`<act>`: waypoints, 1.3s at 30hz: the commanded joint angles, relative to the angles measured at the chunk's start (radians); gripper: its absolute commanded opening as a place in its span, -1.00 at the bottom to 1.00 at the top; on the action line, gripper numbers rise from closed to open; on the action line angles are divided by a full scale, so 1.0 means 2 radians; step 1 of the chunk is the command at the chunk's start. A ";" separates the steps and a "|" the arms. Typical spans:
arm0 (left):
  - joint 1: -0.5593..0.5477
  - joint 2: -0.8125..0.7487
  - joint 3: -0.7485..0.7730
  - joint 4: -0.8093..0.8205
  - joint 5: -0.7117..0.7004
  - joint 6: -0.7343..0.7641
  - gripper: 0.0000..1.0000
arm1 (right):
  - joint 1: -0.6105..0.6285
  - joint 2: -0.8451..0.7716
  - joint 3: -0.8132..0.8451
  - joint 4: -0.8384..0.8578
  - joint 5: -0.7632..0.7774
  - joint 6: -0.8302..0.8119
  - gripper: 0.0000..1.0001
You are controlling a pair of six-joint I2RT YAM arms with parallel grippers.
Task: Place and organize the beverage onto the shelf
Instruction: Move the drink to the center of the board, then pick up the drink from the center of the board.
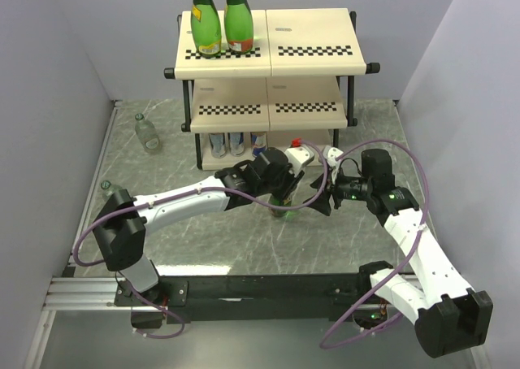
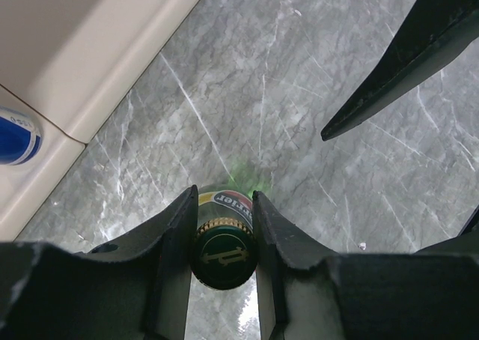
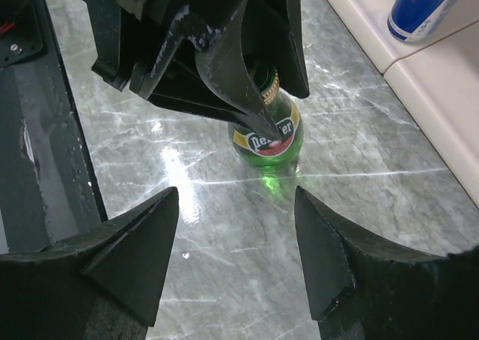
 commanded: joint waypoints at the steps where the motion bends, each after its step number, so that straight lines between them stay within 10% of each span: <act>1: -0.002 -0.018 0.019 0.088 -0.008 0.002 -0.99 | -0.005 -0.006 0.010 0.014 0.004 -0.004 0.40; 19: -0.002 -0.030 -0.031 0.120 -0.014 -0.029 -0.29 | -0.010 -0.002 0.013 0.011 0.007 -0.004 0.40; 26: -0.002 -0.045 -0.045 0.134 -0.025 -0.039 0.48 | -0.010 0.001 0.013 0.010 0.004 -0.007 0.40; 39: 0.007 -0.136 -0.130 0.164 -0.019 -0.060 0.99 | -0.011 -0.001 0.014 0.006 0.007 -0.011 0.40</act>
